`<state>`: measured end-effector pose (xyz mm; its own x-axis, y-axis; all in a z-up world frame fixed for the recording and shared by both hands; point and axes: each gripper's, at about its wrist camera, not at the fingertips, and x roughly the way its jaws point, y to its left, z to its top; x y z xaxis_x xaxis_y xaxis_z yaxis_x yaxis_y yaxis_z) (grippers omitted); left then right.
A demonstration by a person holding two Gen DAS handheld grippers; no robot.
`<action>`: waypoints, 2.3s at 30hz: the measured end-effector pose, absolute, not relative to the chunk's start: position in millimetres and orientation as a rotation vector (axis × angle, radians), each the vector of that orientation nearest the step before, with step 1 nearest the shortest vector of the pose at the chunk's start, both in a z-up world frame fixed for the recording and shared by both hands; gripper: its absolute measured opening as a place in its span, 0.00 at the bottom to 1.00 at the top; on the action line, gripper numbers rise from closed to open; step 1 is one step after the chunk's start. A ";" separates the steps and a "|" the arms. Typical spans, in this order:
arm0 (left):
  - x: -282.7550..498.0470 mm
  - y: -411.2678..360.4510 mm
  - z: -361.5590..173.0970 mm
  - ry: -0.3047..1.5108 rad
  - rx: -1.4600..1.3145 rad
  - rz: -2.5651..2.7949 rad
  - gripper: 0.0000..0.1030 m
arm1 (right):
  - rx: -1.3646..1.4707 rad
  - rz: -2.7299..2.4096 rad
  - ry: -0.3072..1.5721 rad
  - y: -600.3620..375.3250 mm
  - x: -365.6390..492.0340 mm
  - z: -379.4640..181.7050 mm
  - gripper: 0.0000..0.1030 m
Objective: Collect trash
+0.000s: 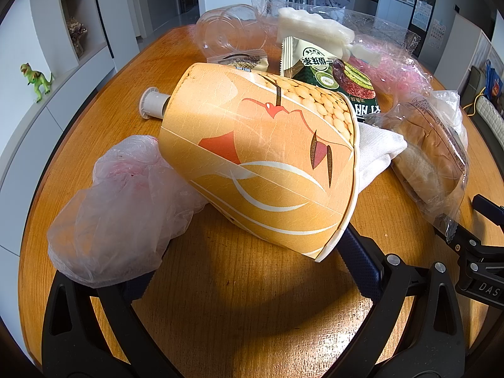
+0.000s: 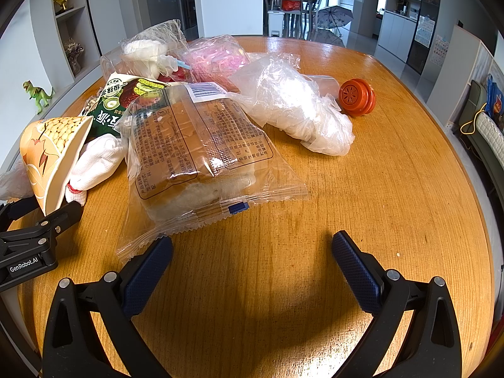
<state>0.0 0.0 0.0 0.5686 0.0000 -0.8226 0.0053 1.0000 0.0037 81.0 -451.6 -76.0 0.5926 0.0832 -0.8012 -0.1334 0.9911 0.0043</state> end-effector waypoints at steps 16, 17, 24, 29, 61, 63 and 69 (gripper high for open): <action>0.2 0.3 -1.0 0.967 0.007 -0.003 0.94 | -0.058 0.127 0.928 -451.6 81.1 -75.9 0.98; 0.3 0.6 -1.4 0.967 0.006 -0.003 0.94 | -0.058 0.126 0.929 -451.8 81.2 -75.9 0.98; 0.2 0.4 -1.3 0.966 0.007 -0.003 0.94 | -0.058 0.127 0.928 -451.9 81.1 -75.9 0.98; 0.3 0.3 -0.9 0.967 0.007 -0.002 0.94 | -0.058 0.127 0.928 -451.9 81.1 -75.8 0.98; -27.8 44.8 67.8 0.951 -0.085 -0.023 0.94 | -0.037 0.279 0.928 -473.2 57.0 -4.8 0.97; -21.5 38.3 74.5 0.973 -0.068 -0.060 0.94 | -0.024 0.315 0.937 -471.3 60.1 5.3 0.97; 6.1 2.5 63.9 1.051 0.039 -0.049 0.94 | 0.000 0.339 0.922 -465.4 67.5 26.2 0.97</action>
